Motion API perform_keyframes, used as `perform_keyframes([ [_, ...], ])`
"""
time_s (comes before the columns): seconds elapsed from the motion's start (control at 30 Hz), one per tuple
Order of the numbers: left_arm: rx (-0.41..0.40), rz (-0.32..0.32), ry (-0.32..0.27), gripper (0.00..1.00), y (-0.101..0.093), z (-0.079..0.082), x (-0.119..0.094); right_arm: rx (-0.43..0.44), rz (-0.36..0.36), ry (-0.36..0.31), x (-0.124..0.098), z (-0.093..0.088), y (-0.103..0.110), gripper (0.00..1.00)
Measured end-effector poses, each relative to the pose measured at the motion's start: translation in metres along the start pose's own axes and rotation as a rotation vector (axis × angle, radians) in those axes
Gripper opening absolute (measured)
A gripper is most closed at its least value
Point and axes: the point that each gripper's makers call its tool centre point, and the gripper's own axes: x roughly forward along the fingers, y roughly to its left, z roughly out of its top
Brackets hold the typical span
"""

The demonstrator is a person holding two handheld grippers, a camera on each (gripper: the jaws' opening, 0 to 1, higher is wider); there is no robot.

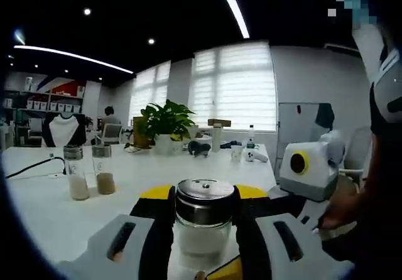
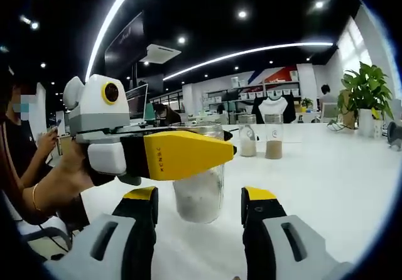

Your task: Rotate the seasoning bottle until the label or dispensing opening points toward the visible target arrow and the bottle remains upright within the marked orientation range

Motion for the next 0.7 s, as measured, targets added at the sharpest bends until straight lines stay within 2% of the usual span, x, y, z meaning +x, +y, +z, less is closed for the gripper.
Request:
perform_keyframes([
  [0.23,-0.014,-0.049,-0.016,0.38,-0.011,0.005,0.002,0.005,-0.005,-0.001,-0.003,0.000,-0.002,0.52],
  [0.33,-0.054,-0.085,-0.035,0.38,-0.017,0.008,0.001,0.004,-0.004,-0.005,-0.004,0.001,-0.001,0.52],
  [0.5,-0.037,-0.104,-0.020,0.38,-0.024,0.005,0.002,0.001,0.016,-0.023,-0.004,0.005,0.004,0.50],
  [0.7,-0.070,-0.140,-0.015,0.38,-0.030,0.004,0.001,0.018,0.037,-0.038,-0.002,0.007,0.009,0.47],
])
